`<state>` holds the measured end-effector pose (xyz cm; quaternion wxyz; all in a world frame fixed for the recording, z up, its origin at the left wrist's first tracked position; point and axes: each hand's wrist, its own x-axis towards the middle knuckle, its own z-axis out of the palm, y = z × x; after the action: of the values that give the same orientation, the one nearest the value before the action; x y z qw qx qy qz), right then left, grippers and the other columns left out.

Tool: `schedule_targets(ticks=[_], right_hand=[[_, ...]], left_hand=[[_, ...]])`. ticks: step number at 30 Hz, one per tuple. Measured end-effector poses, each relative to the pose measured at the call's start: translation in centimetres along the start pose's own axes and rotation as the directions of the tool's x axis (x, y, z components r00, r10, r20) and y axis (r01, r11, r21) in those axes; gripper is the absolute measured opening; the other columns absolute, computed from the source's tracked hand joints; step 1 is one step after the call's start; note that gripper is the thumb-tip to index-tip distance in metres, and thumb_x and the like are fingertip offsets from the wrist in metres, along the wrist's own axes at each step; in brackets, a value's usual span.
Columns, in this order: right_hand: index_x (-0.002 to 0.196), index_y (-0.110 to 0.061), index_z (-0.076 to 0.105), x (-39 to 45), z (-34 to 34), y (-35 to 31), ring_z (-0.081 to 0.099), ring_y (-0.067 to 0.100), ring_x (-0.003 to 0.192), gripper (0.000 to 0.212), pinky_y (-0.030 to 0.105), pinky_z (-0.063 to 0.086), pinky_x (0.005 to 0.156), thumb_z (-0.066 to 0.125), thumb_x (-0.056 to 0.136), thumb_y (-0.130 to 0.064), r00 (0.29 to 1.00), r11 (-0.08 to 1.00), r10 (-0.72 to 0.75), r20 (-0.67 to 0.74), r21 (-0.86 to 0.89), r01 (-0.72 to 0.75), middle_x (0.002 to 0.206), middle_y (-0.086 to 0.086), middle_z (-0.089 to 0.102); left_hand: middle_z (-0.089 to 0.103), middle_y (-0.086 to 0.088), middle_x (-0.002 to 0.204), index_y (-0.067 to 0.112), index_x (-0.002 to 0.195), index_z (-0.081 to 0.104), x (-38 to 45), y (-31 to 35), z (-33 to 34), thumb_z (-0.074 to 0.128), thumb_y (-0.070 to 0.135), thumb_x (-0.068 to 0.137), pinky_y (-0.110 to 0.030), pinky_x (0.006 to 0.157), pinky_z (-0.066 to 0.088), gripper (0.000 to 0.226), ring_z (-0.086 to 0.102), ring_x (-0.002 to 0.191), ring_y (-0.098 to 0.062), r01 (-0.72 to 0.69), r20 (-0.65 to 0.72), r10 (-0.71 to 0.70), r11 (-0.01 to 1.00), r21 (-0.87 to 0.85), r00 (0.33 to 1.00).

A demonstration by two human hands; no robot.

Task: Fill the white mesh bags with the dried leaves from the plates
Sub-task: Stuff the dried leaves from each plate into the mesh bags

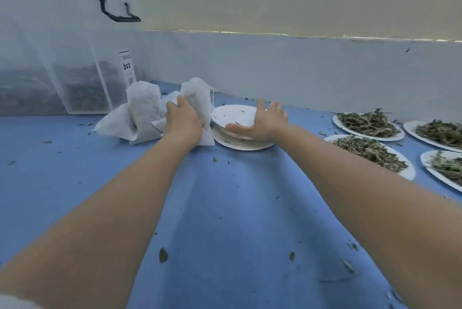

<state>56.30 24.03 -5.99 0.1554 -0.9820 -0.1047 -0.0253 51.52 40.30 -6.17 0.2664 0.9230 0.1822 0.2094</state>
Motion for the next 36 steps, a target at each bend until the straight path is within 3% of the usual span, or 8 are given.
schedule_targets(ticks=[4,12,17,22,29,31,33,36], right_hand=[[0.15,-0.014,-0.002,-2.9,-0.6,0.2,-0.006,0.034,0.144,0.11,0.043,0.004,0.115,0.046,0.074,-0.078,0.997,0.997,-0.072,0.038,0.041,0.071,0.156,0.02,-0.008],[0.144,-0.013,0.025,-11.6,-4.0,2.8,0.024,0.032,0.133,0.084,0.04,0.027,0.105,0.053,0.083,-0.063,0.992,0.992,-0.127,0.028,0.023,0.126,0.146,0.015,0.023],[0.148,-0.011,0.015,-16.9,-7.4,5.6,0.013,0.035,0.141,0.089,0.043,0.019,0.112,0.051,0.084,-0.063,0.993,0.992,-0.111,0.044,-0.049,0.113,0.152,0.02,0.013],[0.148,-0.011,0.016,-19.8,-9.7,9.9,0.017,0.034,0.139,0.088,0.041,0.022,0.11,0.055,0.085,-0.058,0.999,0.998,-0.038,0.006,-0.046,0.038,0.151,0.017,0.019],[0.145,-0.001,0.016,-18.6,-9.7,16.7,0.033,0.032,0.13,0.09,0.039,0.038,0.101,0.054,0.086,-0.057,0.981,0.984,0.174,0.088,-0.041,-0.171,0.142,0.018,0.036],[0.139,0.005,0.024,-17.5,-9.1,17.8,0.046,0.029,0.112,0.088,0.031,0.044,0.078,0.056,0.085,-0.057,0.965,0.97,0.24,0.103,0.007,-0.242,0.115,0.013,0.052],[0.13,0.004,0.034,-16.4,-8.3,18.5,0.05,0.027,0.096,0.084,0.027,0.035,0.062,0.06,0.081,-0.059,0.958,0.96,0.276,0.077,0.033,-0.279,0.09,0.005,0.051],[0.126,0.0,0.037,-14.9,-7.0,19.0,0.048,0.029,0.111,0.086,0.032,0.034,0.079,0.065,0.073,-0.062,0.954,0.954,0.299,-0.002,0.021,-0.299,0.112,0.009,0.055]], left_hand=[[0.024,-0.021,0.137,0.003,0.142,0.012,-1.1,0.3,-0.4,0.065,0.026,0.086,-0.043,0.098,0.035,0.08,0.034,0.124,-0.037,-0.013,-0.03,0.015,0.996,0.085,0.999],[0.032,-0.019,0.13,0.002,0.131,0.03,-8.7,4.5,-1.5,0.059,0.019,0.084,-0.036,0.092,0.033,0.058,0.033,0.116,-0.034,-0.148,-0.113,0.184,0.952,0.269,0.977],[0.029,-0.016,0.133,0.005,0.136,0.027,-15.0,8.9,-0.6,0.06,0.022,0.086,-0.031,0.095,0.031,0.063,0.03,0.122,-0.03,-0.335,0.123,0.323,0.937,0.099,0.938],[0.026,-0.015,0.134,0.004,0.135,0.028,-18.4,13.6,1.5,0.056,0.024,0.088,-0.034,0.097,0.033,0.058,0.024,0.127,-0.029,-0.386,0.274,0.375,0.923,-0.018,0.885],[0.038,-0.011,0.13,0.007,0.125,0.038,-17.9,16.8,6.0,0.05,0.018,0.091,-0.027,0.083,0.033,0.038,0.042,0.115,-0.025,-0.29,0.327,0.347,0.934,-0.21,0.879],[0.042,-0.013,0.13,0.005,0.126,0.04,-16.9,17.3,7.4,0.044,0.016,0.093,-0.028,0.082,0.033,0.034,0.044,0.114,-0.026,-0.18,0.326,0.259,0.95,-0.254,0.909],[0.043,-0.015,0.131,0.002,0.127,0.039,-15.8,17.8,8.7,0.039,0.013,0.094,-0.03,0.082,0.034,0.035,0.043,0.116,-0.028,-0.084,0.332,0.166,0.965,-0.247,0.929],[0.042,-0.019,0.132,0.001,0.13,0.035,-14.4,18.3,10.2,0.035,0.01,0.094,-0.033,0.088,0.035,0.038,0.036,0.123,-0.033,-0.022,0.348,0.089,0.981,-0.191,0.933]])
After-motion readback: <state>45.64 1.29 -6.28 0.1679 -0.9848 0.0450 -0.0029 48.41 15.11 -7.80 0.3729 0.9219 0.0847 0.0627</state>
